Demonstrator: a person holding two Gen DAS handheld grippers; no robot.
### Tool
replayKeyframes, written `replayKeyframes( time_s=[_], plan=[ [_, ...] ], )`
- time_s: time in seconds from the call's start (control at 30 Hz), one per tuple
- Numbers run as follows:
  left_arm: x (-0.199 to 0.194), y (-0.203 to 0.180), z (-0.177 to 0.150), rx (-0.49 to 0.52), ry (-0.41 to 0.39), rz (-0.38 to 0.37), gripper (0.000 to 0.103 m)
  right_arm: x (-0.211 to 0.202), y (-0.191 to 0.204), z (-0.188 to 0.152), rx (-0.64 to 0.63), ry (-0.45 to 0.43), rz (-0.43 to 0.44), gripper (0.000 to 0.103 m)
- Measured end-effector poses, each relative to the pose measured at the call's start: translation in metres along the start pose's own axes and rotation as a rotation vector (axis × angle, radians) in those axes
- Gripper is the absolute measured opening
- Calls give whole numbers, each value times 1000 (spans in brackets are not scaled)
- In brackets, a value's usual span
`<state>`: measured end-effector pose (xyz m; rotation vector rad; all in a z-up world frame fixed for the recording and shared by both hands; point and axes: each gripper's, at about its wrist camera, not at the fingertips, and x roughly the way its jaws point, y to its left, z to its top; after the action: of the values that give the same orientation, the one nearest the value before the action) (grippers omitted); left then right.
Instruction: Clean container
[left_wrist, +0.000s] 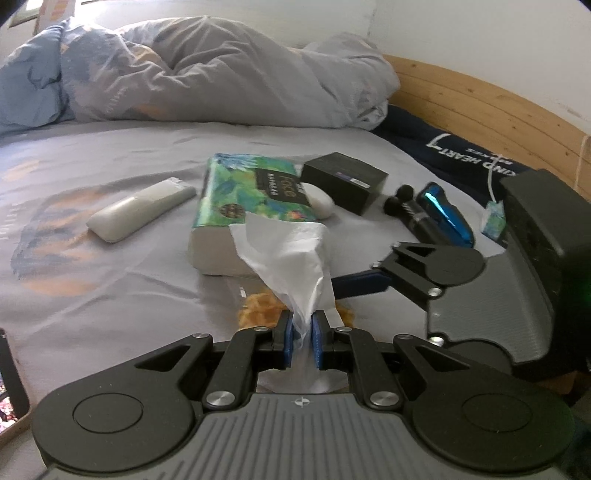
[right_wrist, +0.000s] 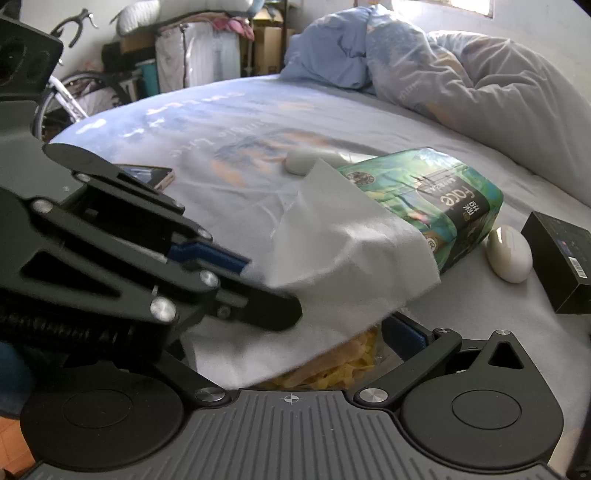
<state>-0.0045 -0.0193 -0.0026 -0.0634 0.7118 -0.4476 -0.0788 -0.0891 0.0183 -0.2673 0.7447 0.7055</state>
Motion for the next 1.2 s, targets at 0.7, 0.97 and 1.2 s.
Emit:
replayKeyframes(
  time_s=[0.7, 0.97, 1.2],
  plan=[
    [14, -6, 10, -4, 16, -1, 18, 3, -2, 1, -9, 4, 15, 103],
    [17, 1, 11, -22, -8, 34, 18, 2, -3, 1, -17, 4, 16, 103],
    [9, 6, 7, -24, -21, 61, 18, 1, 0, 1, -21, 3, 7, 103]
  ],
)
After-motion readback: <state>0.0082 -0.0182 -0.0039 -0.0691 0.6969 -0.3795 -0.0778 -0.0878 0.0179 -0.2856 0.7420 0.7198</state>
